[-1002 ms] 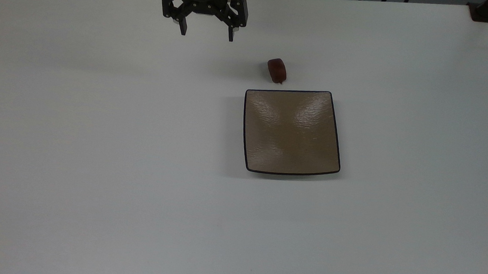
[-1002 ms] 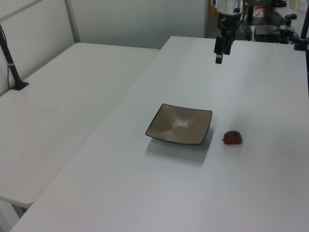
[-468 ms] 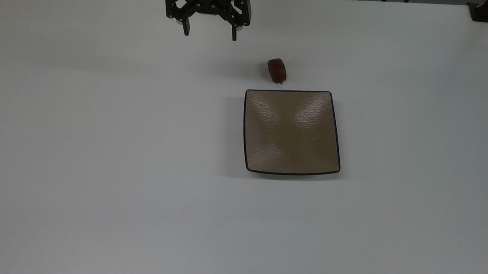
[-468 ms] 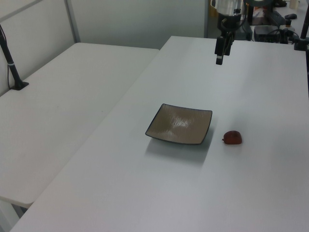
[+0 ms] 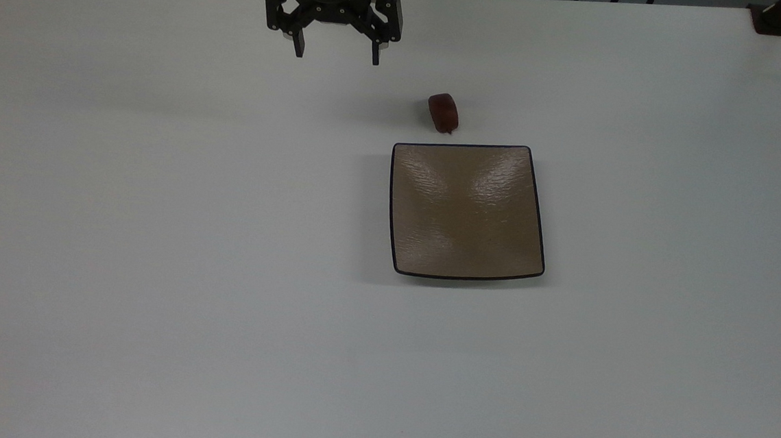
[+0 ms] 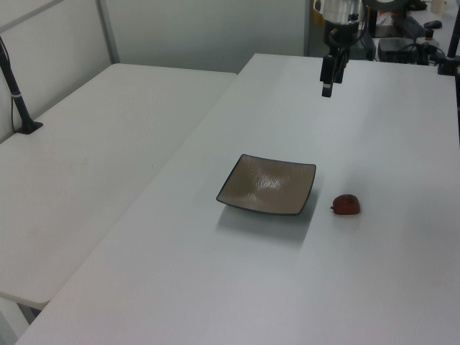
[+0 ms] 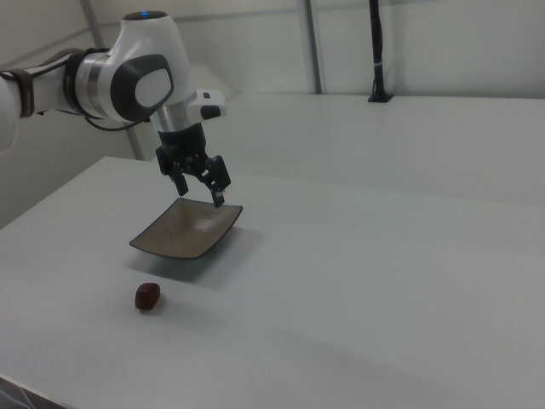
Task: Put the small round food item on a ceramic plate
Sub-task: 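Move the open gripper down toward the small reddish-brown food item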
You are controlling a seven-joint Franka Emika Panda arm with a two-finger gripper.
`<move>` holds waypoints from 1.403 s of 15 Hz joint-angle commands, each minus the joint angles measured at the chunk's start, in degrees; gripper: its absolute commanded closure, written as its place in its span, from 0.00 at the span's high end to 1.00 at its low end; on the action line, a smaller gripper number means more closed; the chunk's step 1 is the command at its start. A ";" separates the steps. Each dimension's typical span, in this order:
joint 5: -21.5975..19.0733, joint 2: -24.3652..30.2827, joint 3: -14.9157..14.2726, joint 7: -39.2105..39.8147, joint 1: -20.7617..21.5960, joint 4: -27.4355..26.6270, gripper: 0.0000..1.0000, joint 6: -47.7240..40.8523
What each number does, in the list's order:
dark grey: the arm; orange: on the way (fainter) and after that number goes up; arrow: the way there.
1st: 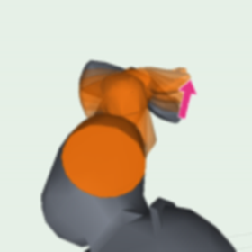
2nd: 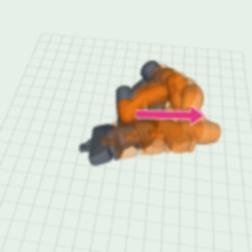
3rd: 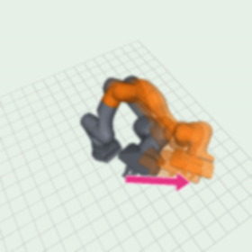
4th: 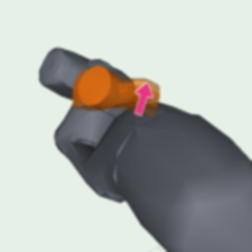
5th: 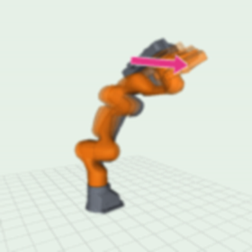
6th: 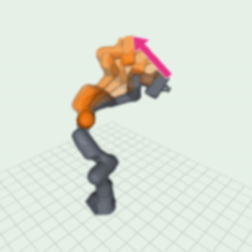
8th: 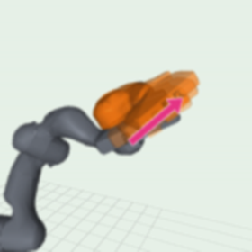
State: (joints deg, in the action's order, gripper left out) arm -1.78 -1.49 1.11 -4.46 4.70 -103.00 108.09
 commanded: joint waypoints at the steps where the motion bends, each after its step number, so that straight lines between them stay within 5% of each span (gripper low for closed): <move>1: -1.30 2.01 -0.67 2.35 0.66 -1.94 1.00 -0.86; 6: -1.30 2.36 -0.06 1.83 0.93 -3.52 1.00 -0.34; 14: -1.30 1.49 8.11 2.27 0.93 -12.65 1.00 7.83; 21: -0.86 -1.06 11.02 2.35 1.19 -17.75 1.00 15.91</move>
State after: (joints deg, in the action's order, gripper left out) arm -1.84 -2.26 11.29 -3.50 5.62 -117.50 118.86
